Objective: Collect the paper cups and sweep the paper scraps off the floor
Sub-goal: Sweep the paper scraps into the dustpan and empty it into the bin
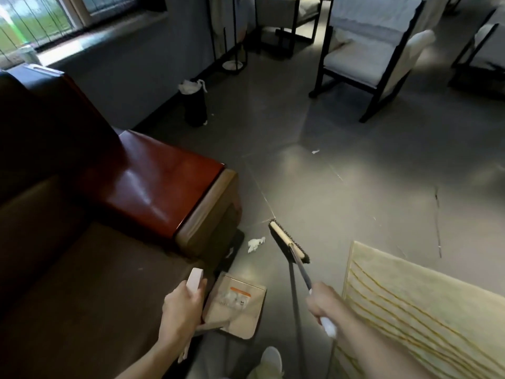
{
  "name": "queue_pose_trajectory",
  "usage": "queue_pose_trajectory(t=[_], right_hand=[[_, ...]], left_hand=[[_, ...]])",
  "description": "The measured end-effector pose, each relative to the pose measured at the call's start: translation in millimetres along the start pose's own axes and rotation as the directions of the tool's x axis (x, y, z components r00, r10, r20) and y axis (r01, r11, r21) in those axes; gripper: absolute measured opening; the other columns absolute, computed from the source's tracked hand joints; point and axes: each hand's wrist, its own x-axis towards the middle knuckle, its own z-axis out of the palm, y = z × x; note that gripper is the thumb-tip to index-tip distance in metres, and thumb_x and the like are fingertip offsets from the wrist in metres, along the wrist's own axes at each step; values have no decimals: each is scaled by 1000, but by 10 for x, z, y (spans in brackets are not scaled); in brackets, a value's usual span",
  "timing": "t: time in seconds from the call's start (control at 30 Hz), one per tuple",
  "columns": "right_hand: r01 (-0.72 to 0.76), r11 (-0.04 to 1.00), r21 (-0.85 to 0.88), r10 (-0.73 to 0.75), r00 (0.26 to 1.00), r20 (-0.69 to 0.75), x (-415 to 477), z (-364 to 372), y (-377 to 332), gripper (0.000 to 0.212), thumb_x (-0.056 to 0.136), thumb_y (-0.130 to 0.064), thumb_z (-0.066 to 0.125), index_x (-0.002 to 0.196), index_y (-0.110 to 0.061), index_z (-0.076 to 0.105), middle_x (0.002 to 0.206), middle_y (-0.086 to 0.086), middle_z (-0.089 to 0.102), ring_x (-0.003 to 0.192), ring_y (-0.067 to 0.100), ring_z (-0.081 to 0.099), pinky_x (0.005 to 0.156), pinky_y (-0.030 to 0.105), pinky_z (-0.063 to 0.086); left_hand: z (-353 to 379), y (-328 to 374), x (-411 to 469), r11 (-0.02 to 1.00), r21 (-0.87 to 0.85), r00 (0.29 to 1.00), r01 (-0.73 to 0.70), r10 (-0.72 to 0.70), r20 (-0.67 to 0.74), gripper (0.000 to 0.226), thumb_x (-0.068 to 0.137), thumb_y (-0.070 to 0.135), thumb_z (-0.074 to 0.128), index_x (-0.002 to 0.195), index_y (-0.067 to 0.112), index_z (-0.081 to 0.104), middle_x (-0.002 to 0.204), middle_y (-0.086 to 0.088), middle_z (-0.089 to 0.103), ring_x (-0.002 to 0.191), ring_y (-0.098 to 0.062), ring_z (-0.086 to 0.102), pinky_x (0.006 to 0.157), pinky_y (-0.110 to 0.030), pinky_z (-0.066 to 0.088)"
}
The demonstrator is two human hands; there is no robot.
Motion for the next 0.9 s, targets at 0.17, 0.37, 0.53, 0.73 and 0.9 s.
queue_pose_trajectory(t=[0.17, 0.37, 0.53, 0.73, 0.9], right_hand=[[121, 972, -203, -96, 987, 128, 240, -82, -421, 27, 91, -9, 51, 117, -7, 59, 109, 8, 64, 89, 19, 61, 66, 24, 45], [258, 905, -339, -190, 956, 222, 177, 94, -576, 31, 92, -6, 53, 122, -2, 58, 120, 13, 62, 110, 26, 61, 77, 27, 46], [283, 842, -458, -140, 937, 321, -50, 183, -459, 40, 92, -8, 57, 130, -1, 51, 123, 15, 61, 111, 26, 62, 86, 29, 50], [324, 782, -532, -134, 922, 364, -542, -183, -261, 47, 88, -2, 57, 135, -5, 50, 125, 14, 60, 109, 28, 60, 82, 34, 49], [319, 846, -426, -154, 913, 378, -977, -734, -107, 37, 90, -5, 45, 126, -12, 54, 91, 11, 62, 71, 20, 54, 52, 27, 40]], left_hand=[[15, 82, 256, 997, -43, 997, 62, -63, -46, 38, 93, 45, 50, 83, 10, 58, 73, -11, 64, 61, -24, 64, 55, -40, 57], [24, 201, 505, 998, -66, 1000, 26, -26, -8, 31, 94, 38, 52, 86, 9, 59, 68, -11, 65, 51, -19, 62, 44, -27, 49], [-9, 232, 584, 1000, -29, 1000, -11, 11, -9, 33, 94, 37, 53, 81, 7, 59, 64, -11, 65, 47, -19, 62, 41, -27, 47], [-41, 188, 583, 998, -55, 998, -7, 10, 65, 34, 95, 38, 51, 91, 6, 59, 74, -12, 65, 57, -22, 64, 46, -28, 47], [-109, 119, 504, 998, -20, 989, -52, 54, 139, 35, 94, 40, 52, 93, 5, 60, 73, -11, 65, 56, -19, 64, 44, -26, 48]])
